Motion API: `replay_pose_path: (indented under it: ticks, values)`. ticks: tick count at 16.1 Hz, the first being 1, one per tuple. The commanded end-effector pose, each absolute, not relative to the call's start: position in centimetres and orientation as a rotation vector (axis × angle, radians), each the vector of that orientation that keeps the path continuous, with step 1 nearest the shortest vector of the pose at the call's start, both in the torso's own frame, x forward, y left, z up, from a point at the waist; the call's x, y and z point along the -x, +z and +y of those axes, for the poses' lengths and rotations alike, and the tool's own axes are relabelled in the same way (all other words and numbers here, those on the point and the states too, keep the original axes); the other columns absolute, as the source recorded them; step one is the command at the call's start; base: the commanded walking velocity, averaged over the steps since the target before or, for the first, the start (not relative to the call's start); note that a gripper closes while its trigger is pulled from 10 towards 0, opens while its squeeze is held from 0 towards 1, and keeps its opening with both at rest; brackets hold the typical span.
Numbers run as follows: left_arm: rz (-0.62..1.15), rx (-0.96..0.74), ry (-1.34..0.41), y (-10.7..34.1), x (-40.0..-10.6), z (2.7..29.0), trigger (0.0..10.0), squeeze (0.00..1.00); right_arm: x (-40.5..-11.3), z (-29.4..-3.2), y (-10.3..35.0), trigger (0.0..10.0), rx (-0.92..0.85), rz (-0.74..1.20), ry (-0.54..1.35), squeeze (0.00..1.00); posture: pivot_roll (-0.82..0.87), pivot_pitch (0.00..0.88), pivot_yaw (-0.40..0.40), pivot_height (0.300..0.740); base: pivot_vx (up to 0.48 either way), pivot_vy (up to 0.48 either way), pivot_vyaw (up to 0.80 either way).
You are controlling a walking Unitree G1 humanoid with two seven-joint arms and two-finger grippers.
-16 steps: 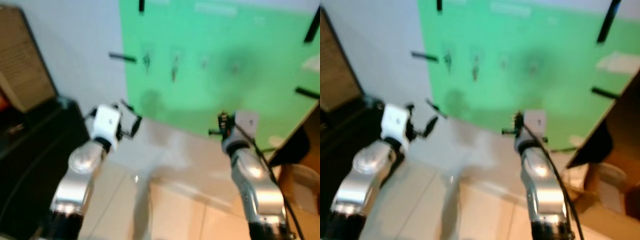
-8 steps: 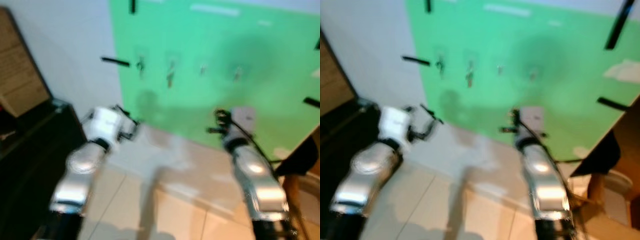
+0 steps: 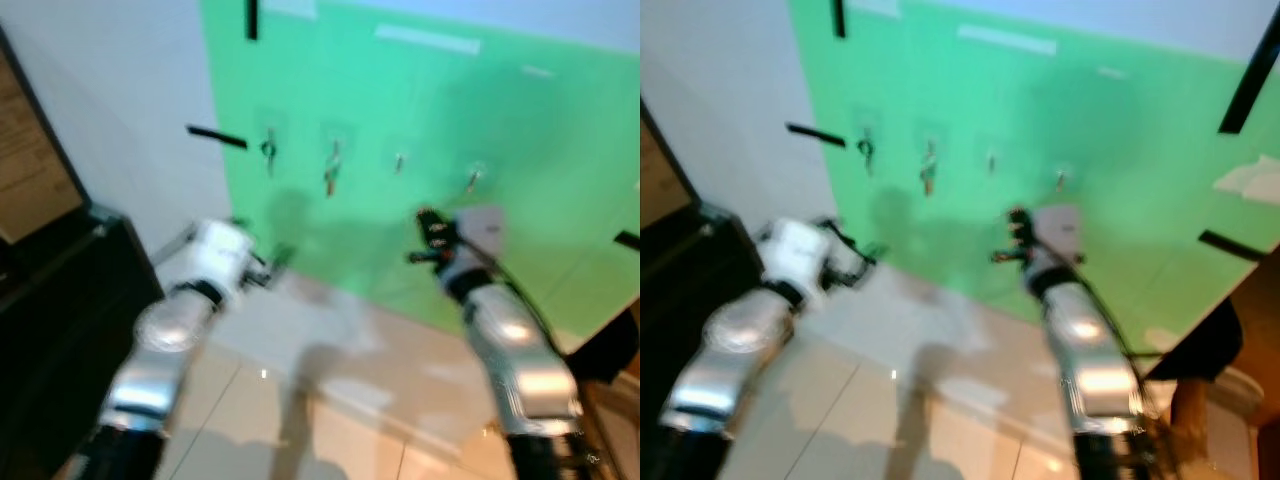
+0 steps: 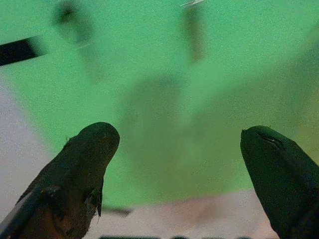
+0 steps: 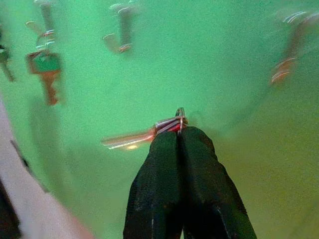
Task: Hang keys on a hook
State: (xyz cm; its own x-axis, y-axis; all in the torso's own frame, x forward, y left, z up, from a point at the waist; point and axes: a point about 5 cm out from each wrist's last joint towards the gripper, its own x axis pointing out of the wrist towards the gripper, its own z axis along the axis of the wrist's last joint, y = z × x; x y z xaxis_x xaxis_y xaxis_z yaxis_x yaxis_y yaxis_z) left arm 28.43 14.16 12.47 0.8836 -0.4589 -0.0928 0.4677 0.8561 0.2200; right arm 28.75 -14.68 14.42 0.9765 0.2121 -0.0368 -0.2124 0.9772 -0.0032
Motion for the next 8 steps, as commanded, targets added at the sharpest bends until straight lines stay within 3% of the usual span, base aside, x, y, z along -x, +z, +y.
replay_pose_path:
  ticks: [1, 8]
  values:
    - [0.017, -0.253, -0.518, 13.4, -28.5, 14.8, 10.0, 0.00, -28.8, -13.2, 15.6, 10.0, -0.019, 0.000, 0.324, 0.00, 0.01, 0.000, -0.040, 0.740, 0.000, 0.000, 0.00]
    - [0.043, -0.271, -0.861, 14.7, -27.5, 13.5, 10.0, 0.00, -29.5, -12.8, 17.2, 10.0, 0.007, -0.004, 0.436, 0.00, 0.02, 0.000, -0.051, 0.740, 0.000, 0.000, 0.00]
